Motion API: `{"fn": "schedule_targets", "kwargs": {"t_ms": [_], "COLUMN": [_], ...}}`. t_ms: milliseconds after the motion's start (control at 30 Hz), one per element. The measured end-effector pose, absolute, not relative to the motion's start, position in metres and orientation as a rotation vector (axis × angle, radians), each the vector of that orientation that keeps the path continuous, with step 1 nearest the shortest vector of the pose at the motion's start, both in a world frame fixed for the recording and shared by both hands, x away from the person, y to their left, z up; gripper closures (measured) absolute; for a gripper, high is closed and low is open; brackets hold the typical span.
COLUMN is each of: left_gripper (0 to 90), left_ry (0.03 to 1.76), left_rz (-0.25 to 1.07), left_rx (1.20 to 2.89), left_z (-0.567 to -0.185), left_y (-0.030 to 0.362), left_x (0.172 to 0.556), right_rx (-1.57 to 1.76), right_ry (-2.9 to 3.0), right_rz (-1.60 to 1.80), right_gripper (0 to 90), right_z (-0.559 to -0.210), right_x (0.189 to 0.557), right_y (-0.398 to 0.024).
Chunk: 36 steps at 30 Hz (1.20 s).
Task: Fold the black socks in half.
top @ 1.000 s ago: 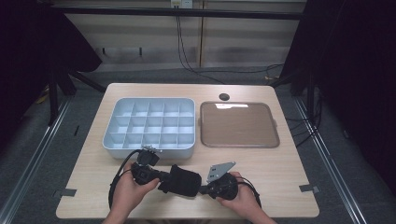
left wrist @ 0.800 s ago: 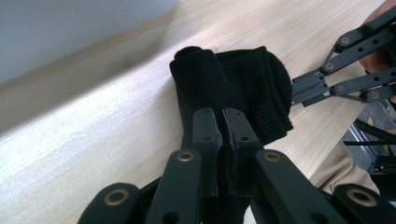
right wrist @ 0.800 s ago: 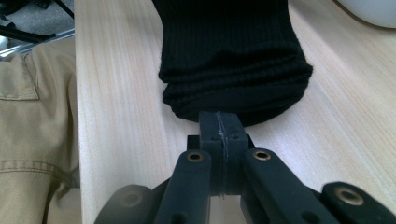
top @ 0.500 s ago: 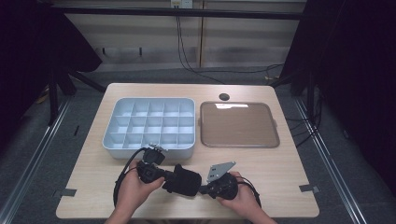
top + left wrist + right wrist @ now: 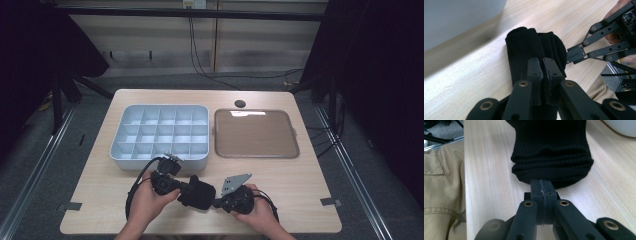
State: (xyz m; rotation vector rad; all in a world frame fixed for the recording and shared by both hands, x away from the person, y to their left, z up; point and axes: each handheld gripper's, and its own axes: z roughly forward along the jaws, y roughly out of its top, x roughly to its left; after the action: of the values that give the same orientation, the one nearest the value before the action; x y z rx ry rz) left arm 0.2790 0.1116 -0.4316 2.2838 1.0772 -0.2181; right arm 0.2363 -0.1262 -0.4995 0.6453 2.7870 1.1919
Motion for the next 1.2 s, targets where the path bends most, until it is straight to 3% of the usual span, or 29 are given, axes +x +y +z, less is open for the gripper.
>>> {"fn": "schedule_targets", "kwargs": {"t_ms": [1200], "left_gripper": [84.5], "left_ry": [1.016], "left_rz": [-0.232], "left_rx": [2.308], "left_z": [-0.440], "left_y": [0.084], "left_x": [0.280], "right_rx": [0.655], "right_ry": [2.779], "right_rz": [1.199], "right_gripper": [90.0], "right_z": [-0.500], "right_x": [0.237], "right_y": [-0.123]}}
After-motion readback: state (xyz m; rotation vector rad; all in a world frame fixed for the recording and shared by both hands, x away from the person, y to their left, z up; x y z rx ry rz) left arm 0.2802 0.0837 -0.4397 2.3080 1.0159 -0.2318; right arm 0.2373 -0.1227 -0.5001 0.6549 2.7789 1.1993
